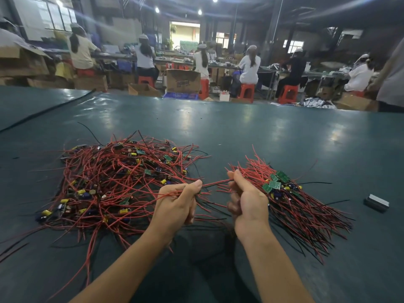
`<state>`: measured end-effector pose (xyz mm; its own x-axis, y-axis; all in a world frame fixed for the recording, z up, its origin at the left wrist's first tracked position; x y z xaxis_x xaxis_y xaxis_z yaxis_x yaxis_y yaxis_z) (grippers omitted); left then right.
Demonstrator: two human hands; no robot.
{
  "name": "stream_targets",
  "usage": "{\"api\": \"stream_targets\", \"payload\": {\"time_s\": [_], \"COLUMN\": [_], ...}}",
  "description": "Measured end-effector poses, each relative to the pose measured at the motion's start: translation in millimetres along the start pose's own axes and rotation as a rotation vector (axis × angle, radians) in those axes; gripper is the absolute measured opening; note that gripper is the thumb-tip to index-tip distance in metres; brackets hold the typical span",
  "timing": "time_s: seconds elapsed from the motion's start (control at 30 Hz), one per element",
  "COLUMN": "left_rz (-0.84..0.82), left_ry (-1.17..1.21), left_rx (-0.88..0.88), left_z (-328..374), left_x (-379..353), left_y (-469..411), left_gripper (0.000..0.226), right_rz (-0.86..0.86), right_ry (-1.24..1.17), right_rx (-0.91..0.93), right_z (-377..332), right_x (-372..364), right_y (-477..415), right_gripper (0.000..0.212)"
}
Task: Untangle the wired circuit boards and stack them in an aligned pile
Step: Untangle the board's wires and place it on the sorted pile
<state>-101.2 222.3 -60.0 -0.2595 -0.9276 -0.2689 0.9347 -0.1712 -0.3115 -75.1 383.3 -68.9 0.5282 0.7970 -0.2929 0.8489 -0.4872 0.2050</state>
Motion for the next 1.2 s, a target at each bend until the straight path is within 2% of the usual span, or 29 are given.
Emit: {"api": "stream_targets", "payload": {"time_s": [0.07, 0.17, 0.23, 0.43, 0.77, 0.83, 0.97, 1.07, 1.2], "left_rz": [-0.021, -0.012, 0.026, -0.014, -0.046, -0.063, -0.084, -0.092, -0.076], "left_ry": [-0.007, 0.004, 0.017, 0.022, 0.033, 0.042, 0.045, 0.042, 0.000], "left_rx": [0.009, 0.019, 0.018, 0.034, 0.082, 0.086, 0.107, 0.156, 0.270], "left_z": [0, 4, 7, 4, 4, 5, 6, 5, -2], "left_x": [-3, -2, 4, 3, 2, 0, -2, -4, -5], "left_y": [1, 1, -1, 0, 0, 0, -1, 3, 4], "left_gripper": [0.055, 0.056, 0.056, 0.054, 0.051, 0.052, 0.053, 0.056, 0.051], "right_rz": [0.012, 0.032, 0.011, 0.028, 0.017, -0.026, -0.225, -0.370, -0.281], "right_ry": [-0.006, 0.125, 0.156, -0.075, -0.142, -0.101, 0.092, 0.194, 0.214], "right_rx": [0.042, 0.152, 0.198, 0.095, 0.058, 0.063, 0.081, 0.153, 0.233], "right_z": [-5, -10, -10, -7, -6, -5, 6, 14, 10], "right_x": [4, 7, 3, 4, 4, 0, -26, -48, -44], "right_y": [-3, -2, 1, 4, 6, 8, 22, 40, 36], "right_gripper": [0.018, 0.030, 0.029, 0.013, 0.018, 0.016, 0.030, 0.028, 0.030]}}
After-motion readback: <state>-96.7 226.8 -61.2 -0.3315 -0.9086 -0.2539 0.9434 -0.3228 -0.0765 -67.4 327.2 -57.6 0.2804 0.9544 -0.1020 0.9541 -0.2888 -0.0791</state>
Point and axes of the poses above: each hand's wrist, its own y-axis away from the middle knuckle, its own x-axis out of the back of the hand, z = x × y, the point moved 7 cm from there along -y, towards the middle knuckle, and after that the axes turned 11 degrees about y, right-handed, at the moved point
